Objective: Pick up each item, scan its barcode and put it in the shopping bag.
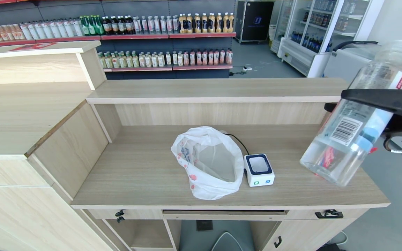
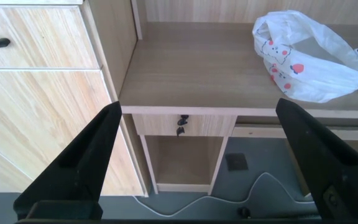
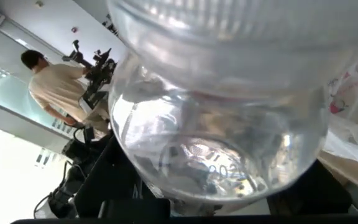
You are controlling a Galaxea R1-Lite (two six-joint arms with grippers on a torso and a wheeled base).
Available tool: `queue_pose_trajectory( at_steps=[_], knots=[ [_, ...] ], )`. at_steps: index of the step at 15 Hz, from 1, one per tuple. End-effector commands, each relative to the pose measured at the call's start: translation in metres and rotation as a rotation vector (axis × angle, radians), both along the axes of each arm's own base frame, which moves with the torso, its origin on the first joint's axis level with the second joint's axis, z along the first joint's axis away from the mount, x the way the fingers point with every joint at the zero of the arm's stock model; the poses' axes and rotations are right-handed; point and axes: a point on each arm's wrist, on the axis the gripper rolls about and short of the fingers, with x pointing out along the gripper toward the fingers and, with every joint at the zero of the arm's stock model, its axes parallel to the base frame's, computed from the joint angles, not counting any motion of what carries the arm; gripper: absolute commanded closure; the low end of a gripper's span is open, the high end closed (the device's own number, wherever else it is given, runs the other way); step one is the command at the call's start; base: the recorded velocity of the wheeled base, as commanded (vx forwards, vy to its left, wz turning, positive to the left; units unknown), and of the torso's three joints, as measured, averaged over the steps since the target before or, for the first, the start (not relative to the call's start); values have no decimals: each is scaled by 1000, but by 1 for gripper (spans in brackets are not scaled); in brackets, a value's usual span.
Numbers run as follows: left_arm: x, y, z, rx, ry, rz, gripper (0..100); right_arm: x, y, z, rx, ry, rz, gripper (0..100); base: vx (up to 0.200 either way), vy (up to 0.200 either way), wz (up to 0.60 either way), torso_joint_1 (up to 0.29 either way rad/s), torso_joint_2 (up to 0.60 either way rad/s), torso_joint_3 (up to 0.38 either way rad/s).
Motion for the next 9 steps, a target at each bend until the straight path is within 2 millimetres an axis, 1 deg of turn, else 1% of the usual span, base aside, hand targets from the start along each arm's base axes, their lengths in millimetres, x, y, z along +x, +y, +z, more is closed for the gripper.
queue_pose_trajectory(
  at_steps=[1,4,5,9],
  knots=[
    [0,0,0,0,1,1,0,-28,-1,14,10,-65,16,100,0,0,0,0,0,0],
    [0,0,0,0,-1,-1,0,-48,-1,17,4,-64,75,100,0,0,0,0,0,0],
    [0,0,0,0,1,1,0,-52,0,18,5,-67,86,100,0,0,0,0,0,0],
    [0,0,0,0,-1,1,0,-58,1,19,7,-78,100,100,0,0,0,0,0,0]
  ],
)
